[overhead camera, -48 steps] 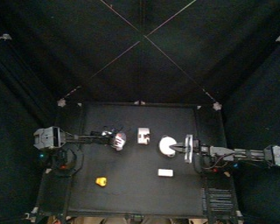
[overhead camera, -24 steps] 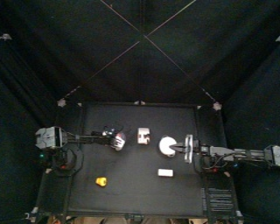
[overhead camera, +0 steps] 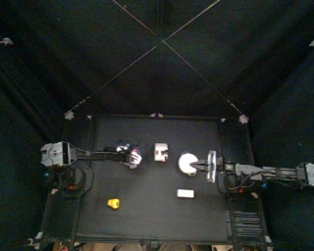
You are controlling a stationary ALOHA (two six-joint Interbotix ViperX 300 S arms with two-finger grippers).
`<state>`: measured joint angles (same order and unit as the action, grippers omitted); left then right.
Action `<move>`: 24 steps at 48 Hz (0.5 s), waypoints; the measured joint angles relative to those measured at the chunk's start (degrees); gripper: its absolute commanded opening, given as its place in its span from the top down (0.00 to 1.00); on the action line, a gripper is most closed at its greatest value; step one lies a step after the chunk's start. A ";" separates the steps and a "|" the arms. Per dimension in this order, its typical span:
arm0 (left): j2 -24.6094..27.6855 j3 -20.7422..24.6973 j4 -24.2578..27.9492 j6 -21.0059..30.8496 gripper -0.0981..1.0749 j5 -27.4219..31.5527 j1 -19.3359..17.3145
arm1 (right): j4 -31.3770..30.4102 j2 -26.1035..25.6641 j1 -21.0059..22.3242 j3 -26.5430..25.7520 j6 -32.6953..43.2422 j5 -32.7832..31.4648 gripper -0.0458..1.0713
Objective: Grab salmon sushi
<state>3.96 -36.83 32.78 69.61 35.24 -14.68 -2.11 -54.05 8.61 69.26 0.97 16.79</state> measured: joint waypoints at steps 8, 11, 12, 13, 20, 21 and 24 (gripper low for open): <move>-1.41 1.23 0.35 -0.18 0.38 2.55 0.09 | 0.00 0.00 0.00 0.00 0.00 0.00 0.94; -2.29 1.49 0.35 -0.18 0.38 3.52 0.18 | 0.09 0.00 0.00 0.00 0.00 0.00 0.94; -2.55 1.58 0.44 -0.18 0.38 3.78 0.18 | 0.00 0.00 0.00 0.00 0.00 0.09 0.94; -2.81 1.67 0.35 -0.18 0.38 3.96 0.18 | 0.00 0.00 0.00 0.00 0.00 0.09 0.94; -4.04 1.67 0.44 -0.18 0.38 4.48 0.79 | 0.00 0.00 0.00 0.00 0.00 0.09 0.94; -4.04 1.67 0.44 -0.18 0.38 4.48 0.79 | 0.00 0.00 0.00 0.00 0.00 0.09 0.94; -4.22 1.67 0.35 -0.18 0.38 4.57 1.05 | 0.09 0.00 0.00 0.00 0.00 0.09 0.94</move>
<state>-0.26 -35.16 33.13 69.43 39.81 -13.62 -2.02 -54.05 8.61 69.26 0.97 16.88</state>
